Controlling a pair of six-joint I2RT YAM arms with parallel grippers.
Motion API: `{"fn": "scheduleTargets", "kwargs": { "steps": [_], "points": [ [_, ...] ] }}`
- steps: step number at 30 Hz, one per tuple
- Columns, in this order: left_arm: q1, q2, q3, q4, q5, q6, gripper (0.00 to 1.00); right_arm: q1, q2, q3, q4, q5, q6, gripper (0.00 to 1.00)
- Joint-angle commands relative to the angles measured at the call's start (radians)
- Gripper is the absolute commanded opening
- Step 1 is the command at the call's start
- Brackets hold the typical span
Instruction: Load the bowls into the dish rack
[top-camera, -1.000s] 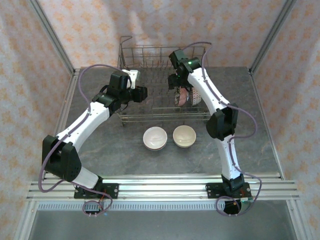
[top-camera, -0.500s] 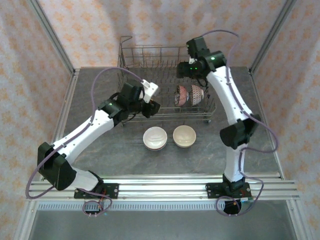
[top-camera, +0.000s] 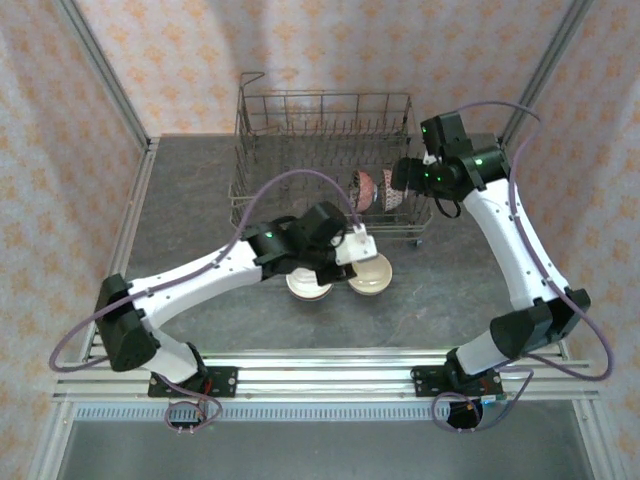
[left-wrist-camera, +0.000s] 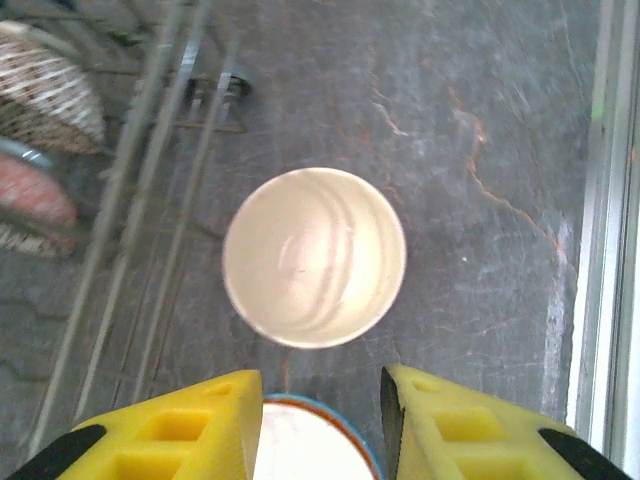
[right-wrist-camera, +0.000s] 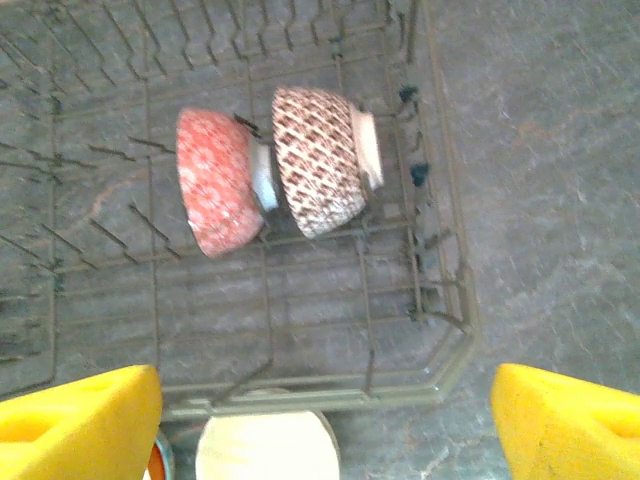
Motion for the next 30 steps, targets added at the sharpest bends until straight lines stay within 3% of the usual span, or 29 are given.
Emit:
{"fn": "scheduleTargets", "kwargs": {
  "steps": [1,15,30],
  "points": [
    [-0.055,0.091,0.053,-0.088,-0.075,0.133,0.38,-0.014,-0.095,-0.058,0.034,0.048,0.037,0.86],
    [-0.070,0.421,0.234,-0.185,-0.037,0.185,0.40,-0.017,-0.259,-0.188,-0.017,0.170,0.029,0.90],
    [-0.070,0.568,0.283,-0.164,-0.061,0.161,0.37,-0.028,-0.237,-0.186,-0.012,0.166,0.002,0.91]
  ]
}}
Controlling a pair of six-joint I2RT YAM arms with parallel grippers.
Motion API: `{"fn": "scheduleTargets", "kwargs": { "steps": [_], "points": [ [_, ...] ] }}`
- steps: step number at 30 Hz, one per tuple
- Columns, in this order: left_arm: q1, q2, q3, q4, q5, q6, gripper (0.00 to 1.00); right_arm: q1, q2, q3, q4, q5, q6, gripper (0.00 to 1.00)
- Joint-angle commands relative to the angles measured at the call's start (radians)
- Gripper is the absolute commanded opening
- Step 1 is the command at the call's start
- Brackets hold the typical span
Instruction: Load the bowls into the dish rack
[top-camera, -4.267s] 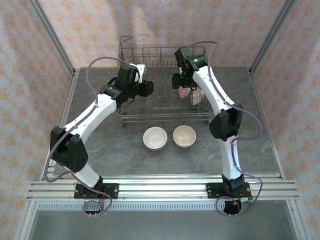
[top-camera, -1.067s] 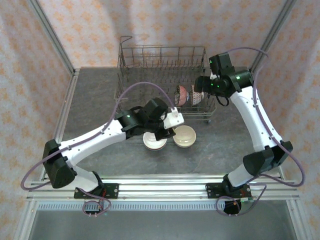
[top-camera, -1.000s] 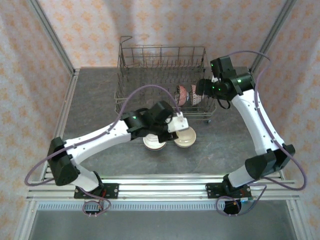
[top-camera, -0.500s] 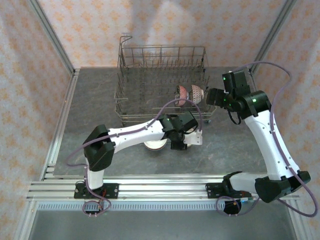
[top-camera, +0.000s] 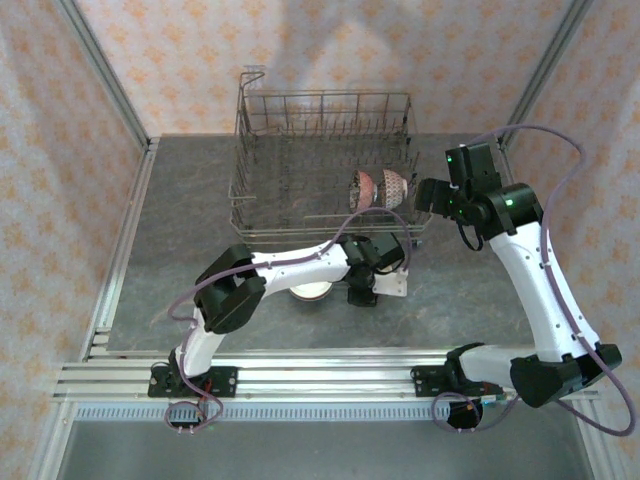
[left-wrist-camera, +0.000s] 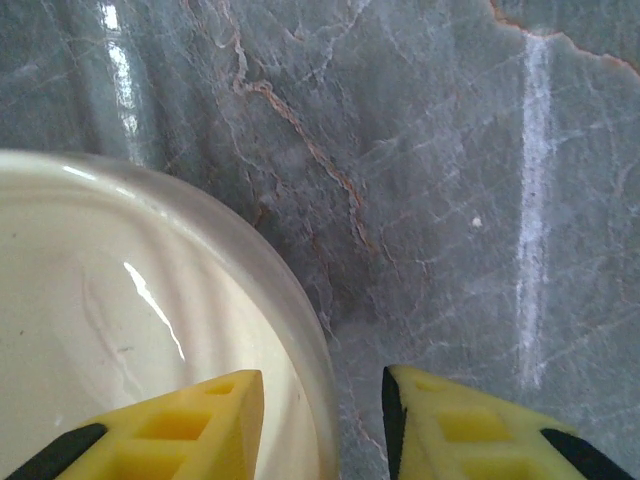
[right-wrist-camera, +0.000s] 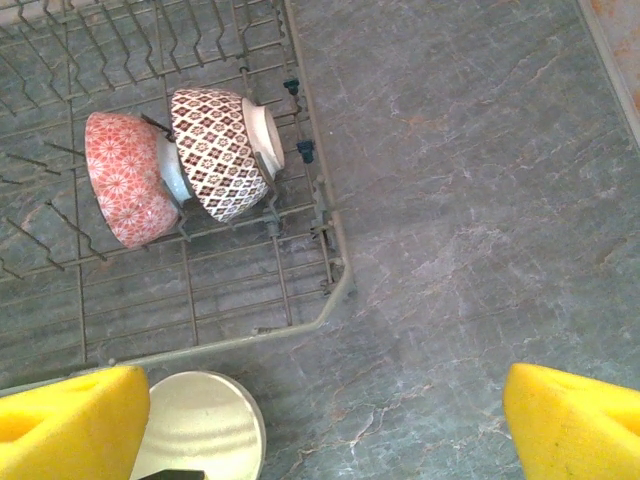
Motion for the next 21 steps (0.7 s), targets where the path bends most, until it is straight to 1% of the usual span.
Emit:
{"fn": "scheduleTargets", "kwargs": {
  "steps": [1,9,14,21],
  "points": [
    [-0.002,0.024,0.020,-0.017,-0.023,0.000,0.36,-0.009,0.003,-0.008,-0.011,0.031,-0.011,0.92],
    [-0.002,0.058,0.027,-0.019,-0.026,-0.001,0.28,-0.015,0.013,-0.028,0.005,0.016,-0.012,0.93],
    [-0.002,0.056,0.026,-0.025,-0.017,-0.001,0.19,-0.017,0.023,-0.021,0.007,0.009,-0.013,0.93],
    [-0.004,0.042,0.022,-0.033,-0.015,0.008,0.15,-0.017,0.031,-0.029,0.021,-0.006,-0.010,0.93]
  ]
}}
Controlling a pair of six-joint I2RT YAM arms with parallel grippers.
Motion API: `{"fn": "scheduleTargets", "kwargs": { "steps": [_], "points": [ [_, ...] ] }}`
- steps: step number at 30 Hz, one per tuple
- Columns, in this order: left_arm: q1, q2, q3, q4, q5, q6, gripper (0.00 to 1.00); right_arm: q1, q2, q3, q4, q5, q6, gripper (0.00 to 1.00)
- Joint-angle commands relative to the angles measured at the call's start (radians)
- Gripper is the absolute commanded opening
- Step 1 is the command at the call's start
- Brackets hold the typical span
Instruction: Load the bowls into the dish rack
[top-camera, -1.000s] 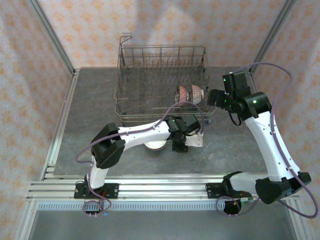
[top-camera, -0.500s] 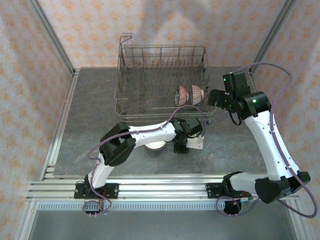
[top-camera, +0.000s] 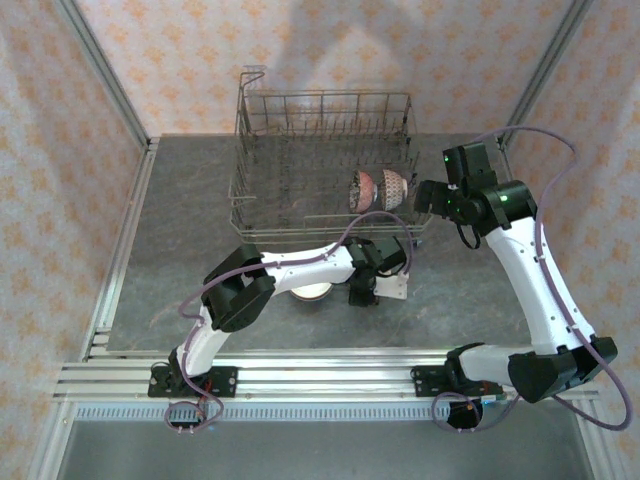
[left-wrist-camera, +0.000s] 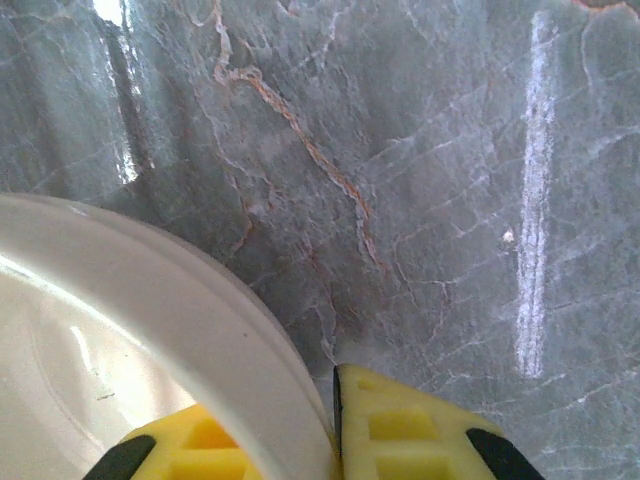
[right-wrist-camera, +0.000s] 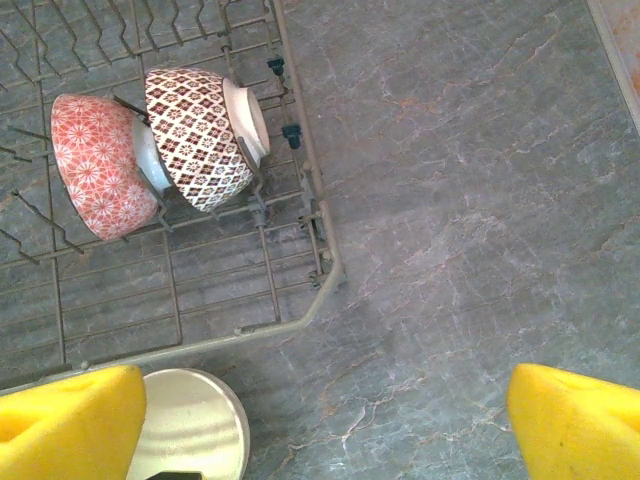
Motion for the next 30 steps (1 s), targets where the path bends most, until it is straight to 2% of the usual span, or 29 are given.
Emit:
{"fn": "scheduleTargets", "kwargs": {
  "steps": [1,12,21,24,30],
  "points": [
    [-0.003,-0.011,0.007,-0.038,0.004,0.009,0.14,-0.005,0.006,-0.010,0.020,-0.001,-0.004,0.93],
    [-0.014,-0.036,0.013,-0.057,0.000,0.020,0.08,-0.005,0.006,-0.032,0.046,-0.009,0.000,0.93],
    [-0.020,-0.117,0.039,-0.080,-0.002,0.023,0.06,-0.013,0.001,-0.036,0.061,-0.022,0.008,0.94],
    [-0.020,-0.161,0.052,-0.085,-0.001,0.016,0.05,-0.040,-0.005,-0.034,0.070,-0.073,0.024,0.94],
    [-0.017,-0.296,0.057,-0.044,0.046,-0.022,0.03,-0.158,-0.030,-0.047,0.123,-0.290,0.082,0.94]
  ]
}}
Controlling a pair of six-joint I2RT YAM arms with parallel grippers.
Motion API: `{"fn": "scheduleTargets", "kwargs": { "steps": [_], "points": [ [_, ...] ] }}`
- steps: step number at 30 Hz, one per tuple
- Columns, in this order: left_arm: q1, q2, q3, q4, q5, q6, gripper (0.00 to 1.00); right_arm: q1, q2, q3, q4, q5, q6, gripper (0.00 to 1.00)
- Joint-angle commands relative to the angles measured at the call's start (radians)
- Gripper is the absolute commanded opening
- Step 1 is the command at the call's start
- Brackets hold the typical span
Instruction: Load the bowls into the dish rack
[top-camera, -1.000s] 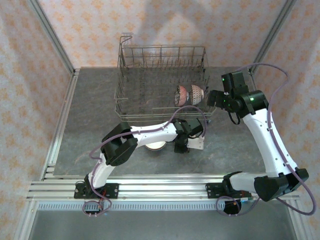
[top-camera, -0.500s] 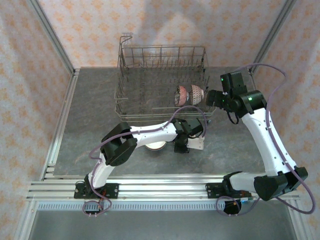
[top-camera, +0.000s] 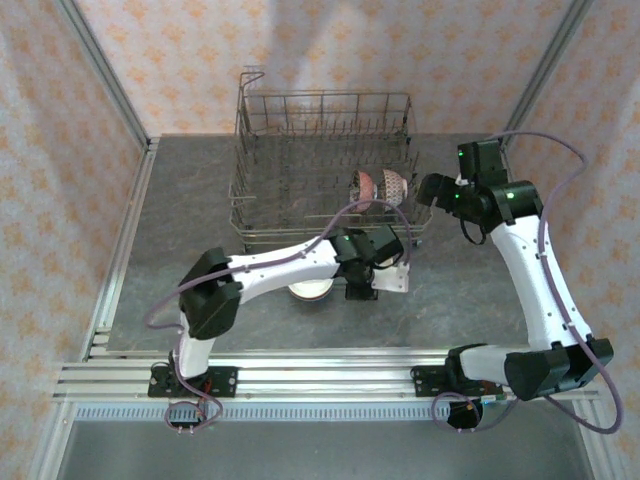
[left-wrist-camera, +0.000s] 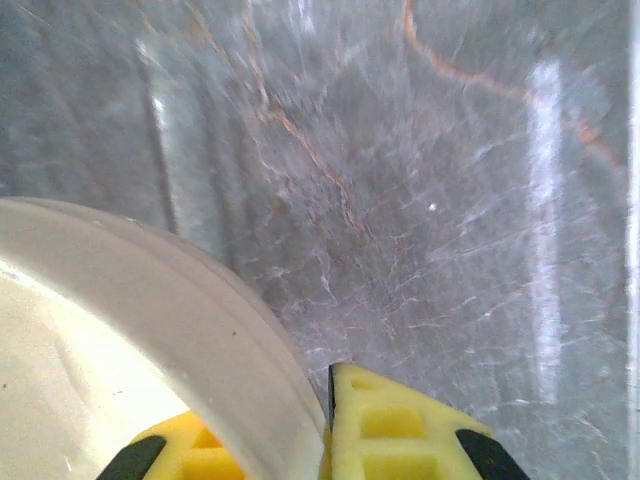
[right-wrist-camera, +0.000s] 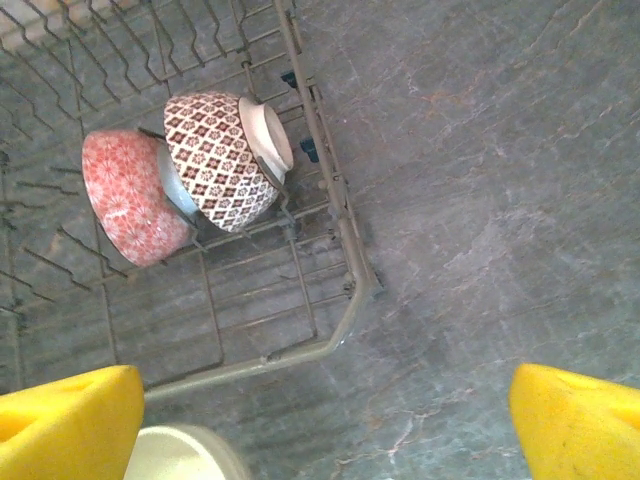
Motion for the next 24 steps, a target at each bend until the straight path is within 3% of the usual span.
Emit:
{"fn": "scheduleTargets", "kwargs": {
  "steps": [1,12,24],
  "points": [
    [-0.005,-0.122,0.049,0.036,0.029,-0.033,0.03,-0.045,-0.029,-0.008,0.048,-0.148,0.051,0.94],
    [0.124,-0.277,0.031,0.218,0.231,-0.176,0.03,-0.085,0.007,0.033,0.190,-0.583,0.148,0.93],
    [0.220,-0.379,-0.121,0.543,0.304,-0.317,0.02,-0.037,0.035,0.035,0.245,-0.756,0.204,0.93]
  ]
}}
